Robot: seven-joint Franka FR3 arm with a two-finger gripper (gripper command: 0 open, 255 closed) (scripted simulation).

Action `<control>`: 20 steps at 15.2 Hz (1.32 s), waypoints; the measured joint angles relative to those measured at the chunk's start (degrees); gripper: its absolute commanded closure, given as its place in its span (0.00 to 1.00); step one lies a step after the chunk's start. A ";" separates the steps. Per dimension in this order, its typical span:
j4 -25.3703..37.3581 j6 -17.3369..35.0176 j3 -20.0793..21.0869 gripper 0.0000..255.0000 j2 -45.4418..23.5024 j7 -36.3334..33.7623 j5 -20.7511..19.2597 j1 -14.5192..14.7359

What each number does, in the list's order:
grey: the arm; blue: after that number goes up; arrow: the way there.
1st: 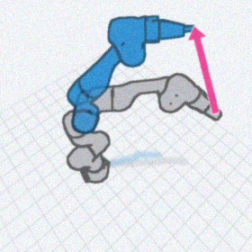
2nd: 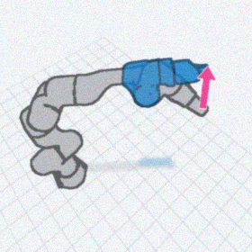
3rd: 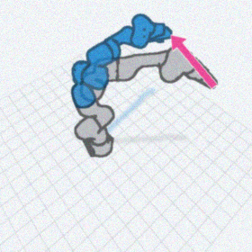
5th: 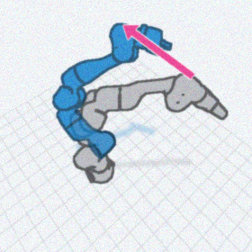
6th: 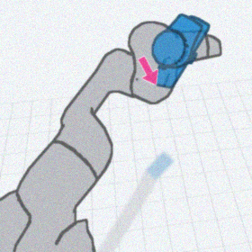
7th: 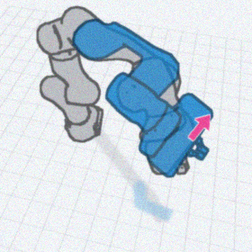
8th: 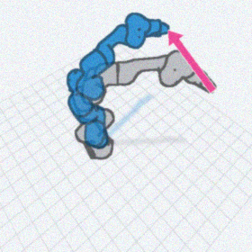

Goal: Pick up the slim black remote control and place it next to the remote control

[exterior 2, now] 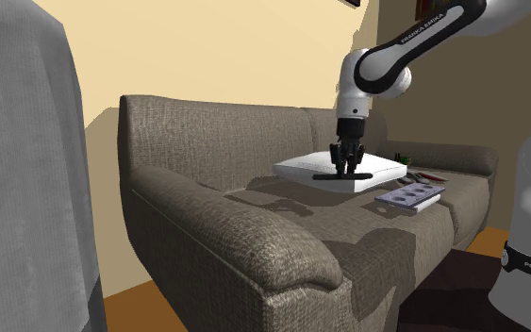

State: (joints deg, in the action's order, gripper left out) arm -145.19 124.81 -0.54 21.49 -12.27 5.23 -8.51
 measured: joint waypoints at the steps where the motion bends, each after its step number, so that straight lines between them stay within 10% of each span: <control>1: -2.20 -0.50 -0.18 1.00 2.66 0.21 -0.14 -0.18; 9: -18.09 -7.44 -1.94 1.00 25.41 2.15 -2.13 -2.49; 20: -24.65 1.28 -2.56 1.00 23.11 3.25 -2.24 -2.72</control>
State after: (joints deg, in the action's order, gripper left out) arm -169.84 126.08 -3.10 44.60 -9.02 2.99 -11.23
